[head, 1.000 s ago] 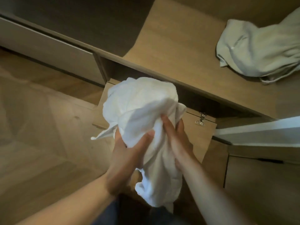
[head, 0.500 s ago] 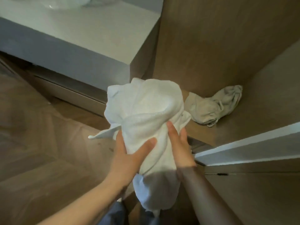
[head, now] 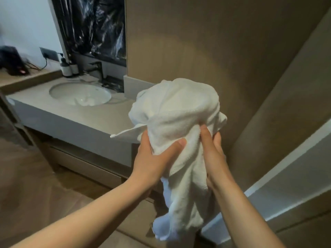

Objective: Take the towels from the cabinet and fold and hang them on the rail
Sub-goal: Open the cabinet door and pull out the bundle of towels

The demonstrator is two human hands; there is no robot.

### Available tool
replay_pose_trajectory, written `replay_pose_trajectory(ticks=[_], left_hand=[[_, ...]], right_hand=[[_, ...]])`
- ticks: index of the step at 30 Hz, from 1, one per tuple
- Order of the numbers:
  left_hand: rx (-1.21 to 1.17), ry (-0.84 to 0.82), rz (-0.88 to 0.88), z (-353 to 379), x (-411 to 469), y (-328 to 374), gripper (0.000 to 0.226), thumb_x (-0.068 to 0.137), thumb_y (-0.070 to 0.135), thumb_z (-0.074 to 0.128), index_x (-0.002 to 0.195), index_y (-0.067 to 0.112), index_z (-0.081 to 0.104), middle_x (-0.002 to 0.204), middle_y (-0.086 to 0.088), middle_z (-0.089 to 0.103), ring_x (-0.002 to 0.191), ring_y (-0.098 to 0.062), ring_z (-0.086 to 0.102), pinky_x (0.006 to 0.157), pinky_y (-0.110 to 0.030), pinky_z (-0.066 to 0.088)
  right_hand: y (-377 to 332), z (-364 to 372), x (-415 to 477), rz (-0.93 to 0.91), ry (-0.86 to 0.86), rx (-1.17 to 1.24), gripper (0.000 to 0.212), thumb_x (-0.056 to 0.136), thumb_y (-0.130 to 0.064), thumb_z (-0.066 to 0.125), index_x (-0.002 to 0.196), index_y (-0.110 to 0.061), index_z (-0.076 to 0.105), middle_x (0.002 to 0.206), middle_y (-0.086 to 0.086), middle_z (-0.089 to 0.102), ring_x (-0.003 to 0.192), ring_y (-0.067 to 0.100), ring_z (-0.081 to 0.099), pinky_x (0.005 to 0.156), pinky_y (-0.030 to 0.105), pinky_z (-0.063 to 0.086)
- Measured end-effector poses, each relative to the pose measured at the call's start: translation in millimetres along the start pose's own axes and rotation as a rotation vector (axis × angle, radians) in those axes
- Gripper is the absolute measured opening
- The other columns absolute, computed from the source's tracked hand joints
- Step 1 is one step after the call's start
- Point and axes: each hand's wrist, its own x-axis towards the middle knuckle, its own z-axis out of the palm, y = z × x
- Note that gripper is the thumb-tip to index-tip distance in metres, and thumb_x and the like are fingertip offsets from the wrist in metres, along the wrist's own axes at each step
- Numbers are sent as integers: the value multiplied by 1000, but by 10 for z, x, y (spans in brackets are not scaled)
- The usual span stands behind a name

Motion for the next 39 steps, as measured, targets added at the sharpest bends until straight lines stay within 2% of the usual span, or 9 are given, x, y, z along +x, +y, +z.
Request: replay_pose_trajectory(ticks=[2,5,11,17,21,27,34,37,39], left_hand=[[-11,-7,40,13,50,151,101,51,71,74,139,43,32,134,14,54,120,-14,56,97,-45,52],[-36,-14,80,-51,141,367,101,50,70,78,137,43,34,132,15,55,118,-14,58,94,-46,53],[-107,-8,116,-493,448,623,99,51,67,83,135,46,36,132,13,56,118,-17,59,91,-52,53],[-102,-4,128,-1263,948,776,98,50,68,82,134,49,35,132,15,56,118,-17,59,90,-55,53],[-94,-6,103,-1867,1373,821,105,46,74,82,134,49,32,133,16,54,119,-16,58,93,-52,52],[-179,-42,36,-2555,1994,836,108,40,73,85,132,52,32,132,15,56,118,-18,59,91,-49,53],[-272,-80,-66,-2846,2753,914,100,45,62,86,130,39,38,125,14,60,112,-17,63,84,-49,57],[-307,-115,-58,-2876,3094,976,94,49,57,86,128,37,40,124,12,61,111,-17,63,75,-48,60],[-310,-123,-30,-2880,3352,1001,94,50,57,86,129,38,40,126,10,60,113,-19,62,79,-50,59]], right_hand=[[-160,-18,27,-15,-10,34,124,44,-93,57,150,-48,11,144,-7,47,121,18,56,100,46,48],[-365,59,89,-68,-23,63,127,48,-89,57,153,-43,3,151,-4,40,131,22,48,109,52,40],[-714,563,243,-157,-92,70,120,51,-88,60,151,-43,13,146,-4,47,125,21,54,105,51,44],[-926,1439,480,-233,-118,118,70,62,-81,63,122,-58,36,123,-13,63,107,12,67,95,45,53],[-1038,2128,701,-246,-117,159,72,57,-82,68,120,-58,42,122,-15,65,107,12,67,96,45,52],[-1150,2971,1085,-252,-65,134,85,61,-80,69,136,-54,37,125,-14,64,110,13,66,98,46,50],[-1319,3475,1677,-261,-14,71,81,73,-72,64,143,-45,35,130,-14,60,111,10,65,97,40,52],[-1425,3603,1997,-280,12,38,76,79,-69,61,144,-41,35,130,-15,60,107,6,65,86,29,53],[-1492,3660,2232,-307,1,43,71,81,-67,61,143,-40,37,127,-16,62,106,5,66,86,29,53]])
